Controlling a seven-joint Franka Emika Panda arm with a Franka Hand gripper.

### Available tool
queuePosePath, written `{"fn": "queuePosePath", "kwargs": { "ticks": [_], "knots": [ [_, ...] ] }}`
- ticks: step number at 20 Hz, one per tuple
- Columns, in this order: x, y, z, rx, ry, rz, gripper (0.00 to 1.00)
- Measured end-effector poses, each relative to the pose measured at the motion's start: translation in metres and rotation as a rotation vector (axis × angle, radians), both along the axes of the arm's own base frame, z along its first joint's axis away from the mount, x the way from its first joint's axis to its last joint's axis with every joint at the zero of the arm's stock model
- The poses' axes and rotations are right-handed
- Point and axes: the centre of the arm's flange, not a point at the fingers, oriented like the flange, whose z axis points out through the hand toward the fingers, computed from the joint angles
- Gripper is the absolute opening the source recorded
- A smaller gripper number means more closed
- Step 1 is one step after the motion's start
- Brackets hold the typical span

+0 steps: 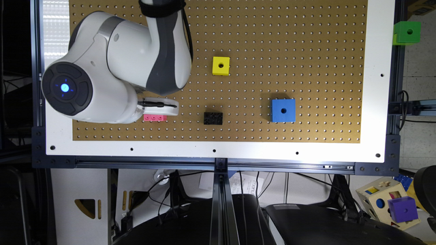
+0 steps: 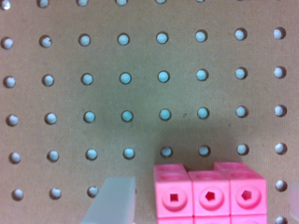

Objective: Pick up pink block.

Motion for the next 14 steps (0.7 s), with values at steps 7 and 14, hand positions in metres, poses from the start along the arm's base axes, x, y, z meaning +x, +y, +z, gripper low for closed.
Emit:
{"fn": "queuePosePath", "kwargs": {
  "ticks": [7, 14],
  "knots": [
    [0.015, 0.005, -0.041, 0.004, -0.014, 0.01, 1.0],
    [0.023, 0.004, -0.04, 0.005, -0.02, 0.011, 0.0]
  ]
}}
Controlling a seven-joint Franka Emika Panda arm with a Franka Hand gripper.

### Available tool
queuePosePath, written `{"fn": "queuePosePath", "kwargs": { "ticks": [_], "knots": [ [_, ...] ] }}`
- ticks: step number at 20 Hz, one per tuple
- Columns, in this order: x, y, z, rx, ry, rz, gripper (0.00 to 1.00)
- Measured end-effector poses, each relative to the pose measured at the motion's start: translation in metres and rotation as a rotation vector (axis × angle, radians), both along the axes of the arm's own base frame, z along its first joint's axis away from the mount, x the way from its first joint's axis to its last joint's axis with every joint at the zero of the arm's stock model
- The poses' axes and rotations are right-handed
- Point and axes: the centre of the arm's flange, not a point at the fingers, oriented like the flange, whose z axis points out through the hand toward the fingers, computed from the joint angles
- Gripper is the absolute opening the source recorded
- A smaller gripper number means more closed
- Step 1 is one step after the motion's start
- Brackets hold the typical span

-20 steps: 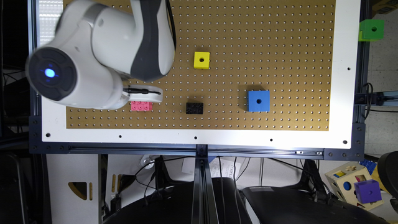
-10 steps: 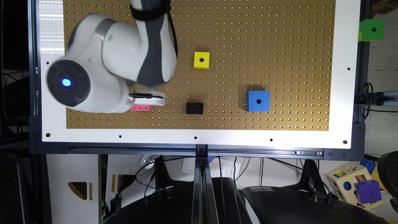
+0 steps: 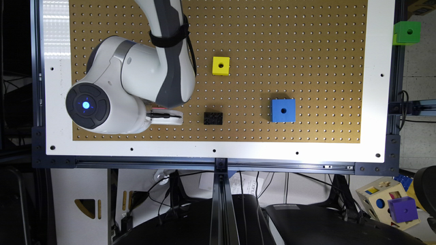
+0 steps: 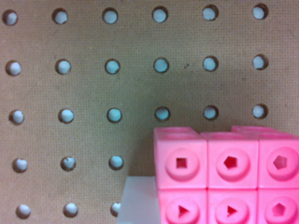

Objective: Pick up pink block.

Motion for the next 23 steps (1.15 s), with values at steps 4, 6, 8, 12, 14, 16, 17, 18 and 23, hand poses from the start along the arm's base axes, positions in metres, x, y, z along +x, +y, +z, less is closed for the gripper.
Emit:
{"fn": "queuePosePath", "kwargs": {
  "ticks": [4, 6, 8, 12, 14, 16, 17, 18, 23],
  "knots": [
    [0.0, 0.0, 0.0, 0.001, 0.003, 0.0, 0.0],
    [0.0, 0.0, 0.005, 0.002, 0.007, 0.0, 0.0],
    [0.001, 0.0, 0.022, 0.001, 0.012, 0.001, 0.0],
    [0.001, -0.001, 0.06, 0.0, 0.019, 0.003, 0.0],
    [0.0, 0.0, 0.085, -0.001, 0.025, 0.005, 0.0],
    [-0.001, 0.0, 0.097, -0.001, 0.029, 0.005, 0.0],
    [-0.001, 0.0, 0.099, -0.001, 0.03, 0.005, 0.0],
    [-0.001, 0.0, 0.1, -0.001, 0.028, 0.005, 0.0],
    [-0.001, 0.0, 0.105, -0.003, 0.023, 0.006, 0.0]
  ]
}}
